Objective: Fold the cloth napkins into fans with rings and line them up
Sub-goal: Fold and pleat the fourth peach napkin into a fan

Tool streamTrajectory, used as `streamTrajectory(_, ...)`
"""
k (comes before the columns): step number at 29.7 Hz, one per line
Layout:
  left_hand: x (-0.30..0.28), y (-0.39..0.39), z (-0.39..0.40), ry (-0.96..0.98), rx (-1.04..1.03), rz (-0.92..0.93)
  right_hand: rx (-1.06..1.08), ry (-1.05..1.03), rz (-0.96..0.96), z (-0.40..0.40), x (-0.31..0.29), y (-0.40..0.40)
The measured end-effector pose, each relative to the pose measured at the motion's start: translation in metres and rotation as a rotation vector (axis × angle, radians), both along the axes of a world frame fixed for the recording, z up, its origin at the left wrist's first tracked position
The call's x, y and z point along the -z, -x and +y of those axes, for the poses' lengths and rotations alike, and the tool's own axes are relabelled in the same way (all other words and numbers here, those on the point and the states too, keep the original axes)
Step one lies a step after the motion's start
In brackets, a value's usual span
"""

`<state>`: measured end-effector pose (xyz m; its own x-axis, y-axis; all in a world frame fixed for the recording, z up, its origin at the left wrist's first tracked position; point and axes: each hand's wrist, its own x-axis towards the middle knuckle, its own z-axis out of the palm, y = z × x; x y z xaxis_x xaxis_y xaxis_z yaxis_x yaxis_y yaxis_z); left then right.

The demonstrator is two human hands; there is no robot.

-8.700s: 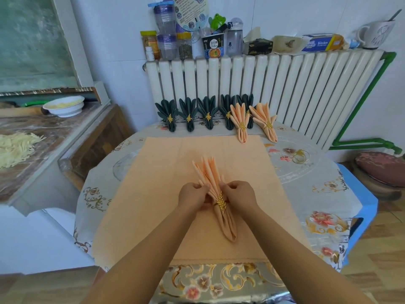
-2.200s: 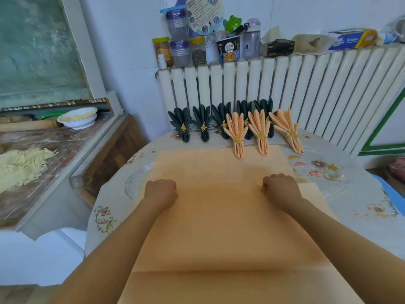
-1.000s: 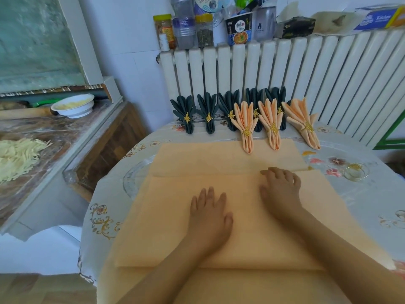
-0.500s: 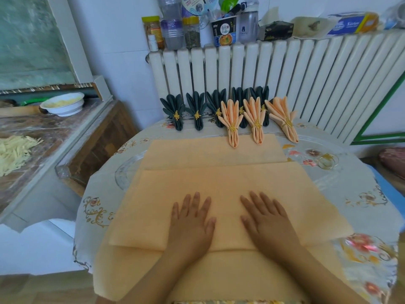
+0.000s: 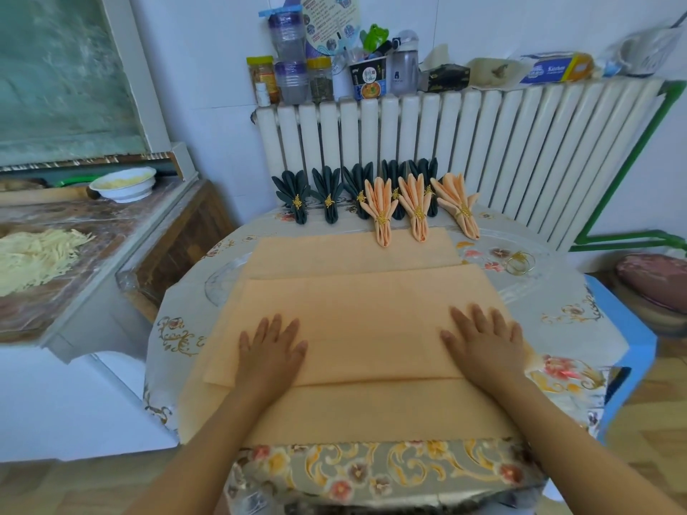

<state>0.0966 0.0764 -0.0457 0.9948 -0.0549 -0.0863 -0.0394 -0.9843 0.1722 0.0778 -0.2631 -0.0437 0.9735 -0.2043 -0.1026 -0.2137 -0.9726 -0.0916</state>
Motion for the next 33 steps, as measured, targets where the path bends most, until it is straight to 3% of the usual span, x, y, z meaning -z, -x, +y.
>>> streamTrajectory(2, -0.001, 0.009, -0.003, 0.166, 0.102, -0.147, -0.094, -0.036, -0.198, 0.006, -0.004, 0.008)
streamTrajectory(5, -0.002, 0.034, -0.007, 0.374, 0.295, -0.397, -0.394, -0.326, -0.521, 0.017, -0.007, 0.029)
streamTrajectory(7, -0.002, 0.051, -0.008, 0.463, 0.333, -0.324, -0.499, -0.423, -0.445, 0.022, -0.006, 0.044)
streamTrajectory(12, -0.002, 0.055, -0.006, 0.538, 0.309, -0.302, -0.548, -0.347, -0.473, 0.024, 0.001, 0.049)
streamTrajectory(17, -0.007, 0.056, -0.01, 0.428, 0.34, -0.348, -0.62, -0.241, -0.567, 0.032, -0.004, 0.049)
streamTrajectory(23, -0.019, 0.052, -0.016, 0.229, 0.476, -0.4, -0.563, -0.256, -0.493, 0.035, -0.005, 0.046)
streamTrajectory(33, -0.024, 0.098, -0.015, 0.279, 0.447, -0.204, -0.57, -0.382, -0.441, 0.02, -0.005, 0.099)
